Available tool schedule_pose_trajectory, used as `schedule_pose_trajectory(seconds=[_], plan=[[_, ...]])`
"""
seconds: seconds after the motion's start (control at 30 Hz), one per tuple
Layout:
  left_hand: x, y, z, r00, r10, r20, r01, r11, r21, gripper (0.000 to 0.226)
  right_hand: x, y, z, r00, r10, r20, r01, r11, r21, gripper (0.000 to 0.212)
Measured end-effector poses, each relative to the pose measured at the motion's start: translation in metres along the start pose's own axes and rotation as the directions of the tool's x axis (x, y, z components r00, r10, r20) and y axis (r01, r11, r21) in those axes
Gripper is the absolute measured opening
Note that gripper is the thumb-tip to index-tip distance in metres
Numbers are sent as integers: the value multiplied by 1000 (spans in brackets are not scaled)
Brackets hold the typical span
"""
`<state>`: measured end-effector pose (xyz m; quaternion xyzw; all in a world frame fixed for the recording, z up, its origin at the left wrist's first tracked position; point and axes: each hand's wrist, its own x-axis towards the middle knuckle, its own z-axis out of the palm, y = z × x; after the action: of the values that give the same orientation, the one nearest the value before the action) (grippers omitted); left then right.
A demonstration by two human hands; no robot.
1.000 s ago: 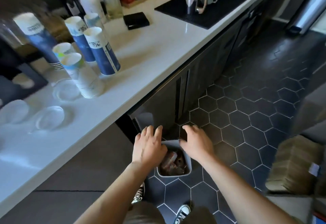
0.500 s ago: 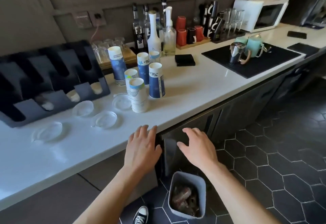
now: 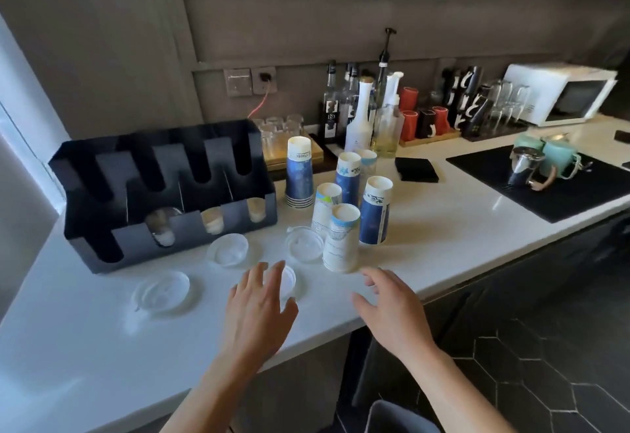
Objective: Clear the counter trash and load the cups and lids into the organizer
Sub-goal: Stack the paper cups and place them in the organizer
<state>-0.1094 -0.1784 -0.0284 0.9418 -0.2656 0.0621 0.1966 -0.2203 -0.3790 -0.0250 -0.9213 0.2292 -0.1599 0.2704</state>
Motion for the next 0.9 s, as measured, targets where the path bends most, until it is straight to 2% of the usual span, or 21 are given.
schedule_pose_trajectory(seconds=[0.13, 0.3, 0.5, 0.7, 0.83, 0.9], plan=[[36, -35, -9, 999, 20, 36, -18, 998, -58, 65, 24, -19, 17, 990, 126, -67, -119, 988, 99, 51], [77, -59, -13, 989, 123, 83, -108, 980, -169, 64, 51, -33, 30, 948, 268, -172, -235, 954, 188, 64], [134, -41, 0, 974, 181, 132, -120, 919, -374, 68, 78, -29, 40, 905, 395, -160, -352, 905, 241, 90], [193, -10, 25, 972, 159, 171, -58, 873, -485, 84, 105, -18, 51, 906, 413, -98, -367, 878, 309, 104], [226, 9, 48, 961, 123, 249, 9, 882, -470, 99, 119, -2, 59, 924, 380, -41, -347, 879, 326, 93], [236, 17, 59, 955, 120, 270, 32, 866, -500, 98, 123, 7, 61, 934, 358, -1, -336, 879, 337, 87]])
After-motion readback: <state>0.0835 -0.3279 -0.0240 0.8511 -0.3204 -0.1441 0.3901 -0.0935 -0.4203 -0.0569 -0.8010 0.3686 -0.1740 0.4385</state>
